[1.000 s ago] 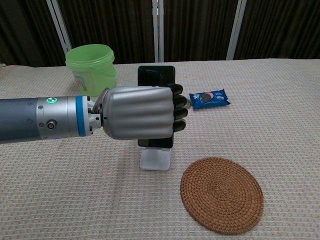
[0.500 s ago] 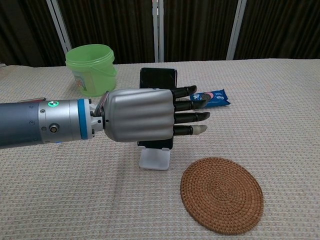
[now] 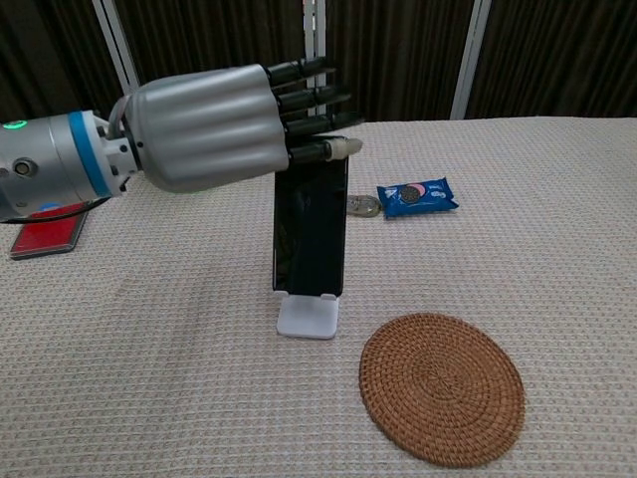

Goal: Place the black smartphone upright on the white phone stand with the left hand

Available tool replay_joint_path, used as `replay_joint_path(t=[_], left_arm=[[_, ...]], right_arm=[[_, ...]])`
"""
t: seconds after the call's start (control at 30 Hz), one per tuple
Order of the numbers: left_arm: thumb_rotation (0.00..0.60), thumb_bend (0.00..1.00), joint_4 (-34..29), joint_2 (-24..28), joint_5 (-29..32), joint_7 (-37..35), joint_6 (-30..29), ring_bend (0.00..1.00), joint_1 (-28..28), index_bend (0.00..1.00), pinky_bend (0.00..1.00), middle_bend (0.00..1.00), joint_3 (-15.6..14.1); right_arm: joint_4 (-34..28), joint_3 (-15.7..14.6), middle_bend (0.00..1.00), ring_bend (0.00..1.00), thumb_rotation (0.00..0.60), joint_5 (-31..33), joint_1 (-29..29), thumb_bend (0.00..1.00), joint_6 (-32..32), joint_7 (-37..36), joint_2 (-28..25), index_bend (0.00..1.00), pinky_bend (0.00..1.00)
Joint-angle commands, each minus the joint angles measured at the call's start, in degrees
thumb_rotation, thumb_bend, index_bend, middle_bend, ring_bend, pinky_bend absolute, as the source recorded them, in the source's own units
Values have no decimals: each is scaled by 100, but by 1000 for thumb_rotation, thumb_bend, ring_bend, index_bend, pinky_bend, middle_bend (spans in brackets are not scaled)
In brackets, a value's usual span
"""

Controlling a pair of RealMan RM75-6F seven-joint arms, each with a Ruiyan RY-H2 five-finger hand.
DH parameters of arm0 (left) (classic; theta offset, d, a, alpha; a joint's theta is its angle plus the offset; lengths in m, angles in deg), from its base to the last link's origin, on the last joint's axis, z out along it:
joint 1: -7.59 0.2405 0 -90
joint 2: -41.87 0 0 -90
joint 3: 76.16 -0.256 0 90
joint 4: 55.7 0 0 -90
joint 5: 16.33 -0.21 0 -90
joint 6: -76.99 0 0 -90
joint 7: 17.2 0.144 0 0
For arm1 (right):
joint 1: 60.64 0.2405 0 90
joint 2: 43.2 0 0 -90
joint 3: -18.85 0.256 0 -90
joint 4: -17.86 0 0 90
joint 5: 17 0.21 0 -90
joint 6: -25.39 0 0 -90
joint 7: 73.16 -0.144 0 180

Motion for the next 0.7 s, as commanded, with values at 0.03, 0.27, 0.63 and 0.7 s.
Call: replay_joint_path(t=[0.03, 0.27, 0.63, 0.7], left_arm=[[600, 0, -176, 184, 558, -565, -532, 0, 498, 0, 22, 0, 161], [600, 0, -1006, 464, 2157, -2003, -1513, 0, 1853, 0, 0, 0, 281], [600, 0, -2801, 1607, 2732, -2523, -2334, 0, 3217, 0, 0, 0, -319], [600, 0, -2777, 1673, 2711, -2649, -2363, 0, 3293, 0, 0, 0, -363]], right_arm=[[-17, -10, 0, 0, 600, -26, -6, 0, 15, 6, -6, 0, 0], [-78, -36, 0, 0, 600, -126, -9, 0, 58, 64, -4, 0, 0], [-104, -49, 0, 0, 600, -217, 27, 0, 64, 147, 44, 0, 0], [-109, -58, 0, 0, 600, -238, 25, 0, 69, 147, 42, 0, 0]])
